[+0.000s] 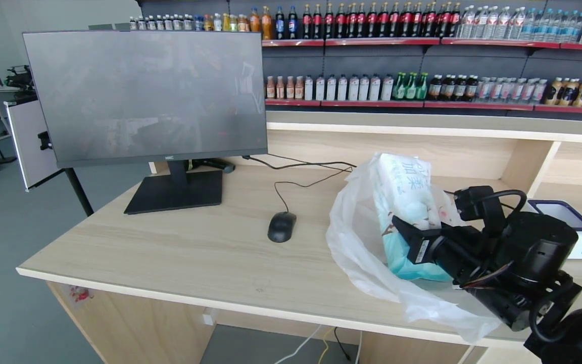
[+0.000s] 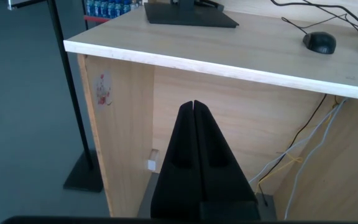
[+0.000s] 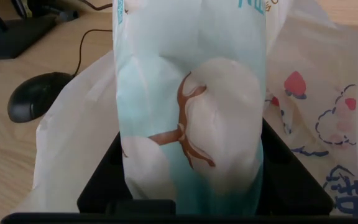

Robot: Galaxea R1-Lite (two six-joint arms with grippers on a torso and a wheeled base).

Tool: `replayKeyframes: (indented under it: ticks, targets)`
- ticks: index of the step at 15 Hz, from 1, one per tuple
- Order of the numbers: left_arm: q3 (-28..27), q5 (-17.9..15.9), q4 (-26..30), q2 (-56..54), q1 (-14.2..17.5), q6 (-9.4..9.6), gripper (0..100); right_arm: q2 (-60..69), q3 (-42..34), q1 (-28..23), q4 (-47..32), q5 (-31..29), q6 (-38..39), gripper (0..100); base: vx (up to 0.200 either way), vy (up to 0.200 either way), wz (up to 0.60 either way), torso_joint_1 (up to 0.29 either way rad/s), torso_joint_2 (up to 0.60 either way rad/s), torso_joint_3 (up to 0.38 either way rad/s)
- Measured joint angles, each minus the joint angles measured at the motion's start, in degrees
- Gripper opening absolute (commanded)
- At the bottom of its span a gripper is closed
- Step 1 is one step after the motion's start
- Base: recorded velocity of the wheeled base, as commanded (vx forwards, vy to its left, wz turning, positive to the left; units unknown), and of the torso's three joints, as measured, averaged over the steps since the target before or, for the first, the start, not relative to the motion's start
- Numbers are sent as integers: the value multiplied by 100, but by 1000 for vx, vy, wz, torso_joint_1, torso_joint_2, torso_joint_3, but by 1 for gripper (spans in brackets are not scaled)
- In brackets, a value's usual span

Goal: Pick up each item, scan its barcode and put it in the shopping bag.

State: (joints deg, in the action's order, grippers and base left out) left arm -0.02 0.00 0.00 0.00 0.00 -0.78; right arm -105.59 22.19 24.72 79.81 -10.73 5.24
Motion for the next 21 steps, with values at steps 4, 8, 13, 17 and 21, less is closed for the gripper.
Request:
replayKeyframes:
  ticks: [4, 8, 13, 17, 21]
  targets:
    - [-2, 2, 0, 2, 0, 0, 0, 100, -254, -33, 17, 4, -49, 0, 0, 0, 0, 0, 0, 0]
    - [-2, 5, 0, 2, 0, 2, 0, 132, -351, -37, 20, 2, -65, 0, 0, 0, 0, 0, 0, 0]
    - [-5, 5, 0, 0, 0, 2, 0, 44, -375, -52, 57, 2, -67, 0, 0, 0, 0, 0, 0, 0]
    - [-2, 7, 0, 2, 0, 0, 0, -77, -404, -149, 99, 17, -65, 0, 0, 0, 0, 0, 0, 0]
    - [-2, 5, 0, 2, 0, 0, 0, -133, -414, -194, 96, 15, -67, 0, 0, 0, 0, 0, 0, 0]
